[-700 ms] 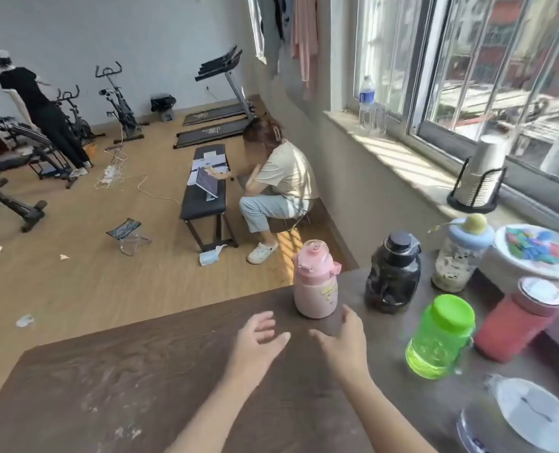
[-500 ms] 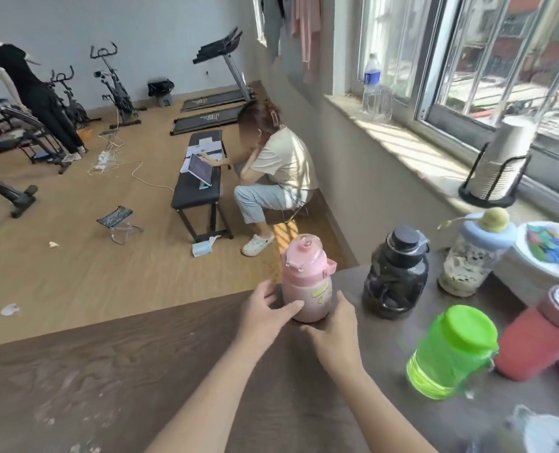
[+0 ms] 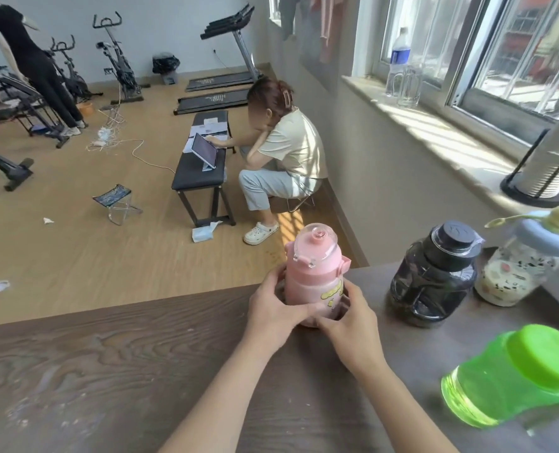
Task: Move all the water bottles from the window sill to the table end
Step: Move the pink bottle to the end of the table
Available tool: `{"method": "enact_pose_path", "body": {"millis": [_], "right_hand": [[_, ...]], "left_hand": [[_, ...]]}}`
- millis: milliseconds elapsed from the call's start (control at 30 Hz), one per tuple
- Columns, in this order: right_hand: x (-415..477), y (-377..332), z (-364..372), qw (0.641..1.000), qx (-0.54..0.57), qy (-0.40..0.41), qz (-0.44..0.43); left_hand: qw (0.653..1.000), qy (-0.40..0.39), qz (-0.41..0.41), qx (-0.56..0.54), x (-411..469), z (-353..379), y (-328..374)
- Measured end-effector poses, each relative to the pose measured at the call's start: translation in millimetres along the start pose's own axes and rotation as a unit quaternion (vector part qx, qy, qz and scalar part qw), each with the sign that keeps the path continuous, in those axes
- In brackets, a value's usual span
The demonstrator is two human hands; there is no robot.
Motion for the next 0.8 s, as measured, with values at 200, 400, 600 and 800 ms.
{"method": "enact_pose_path", "body": {"millis": [200, 400, 600, 800], "right_hand": [[-28.9, -41.4, 69.4, 0.998, 0.019, -0.054, -0.01], [-70.4, -99.4, 196.0, 0.989, 0.009, -0.147, -0.031], [-117.5, -151.1, 330.7, 0.971, -0.014, -0.228, -0.064], [-150.2, -187.4, 438.7, 0.954, -0.023, -0.283, -0.094]], "left_hand": [[0.998, 0.063, 0.006, -0.016, -29.7, -89.3, -8.1], [0.989, 0.143, -0.014, -0.022, -66.5, -228.1, -39.1], [0.976, 0.213, -0.037, -0.004, -107.5, -369.8, -71.3], [0.962, 0.267, -0.06, 0.003, -137.5, -474.9, -97.5]]}}
Point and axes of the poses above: each hand's wrist, its own x-axis towards the middle knuckle, its own z-axis out of the palm, y = z × x, the point moved 8 cm from there along x, towards the middle knuckle, and after that the axes turned 3 degrees about -x, right-handed, at the moved point
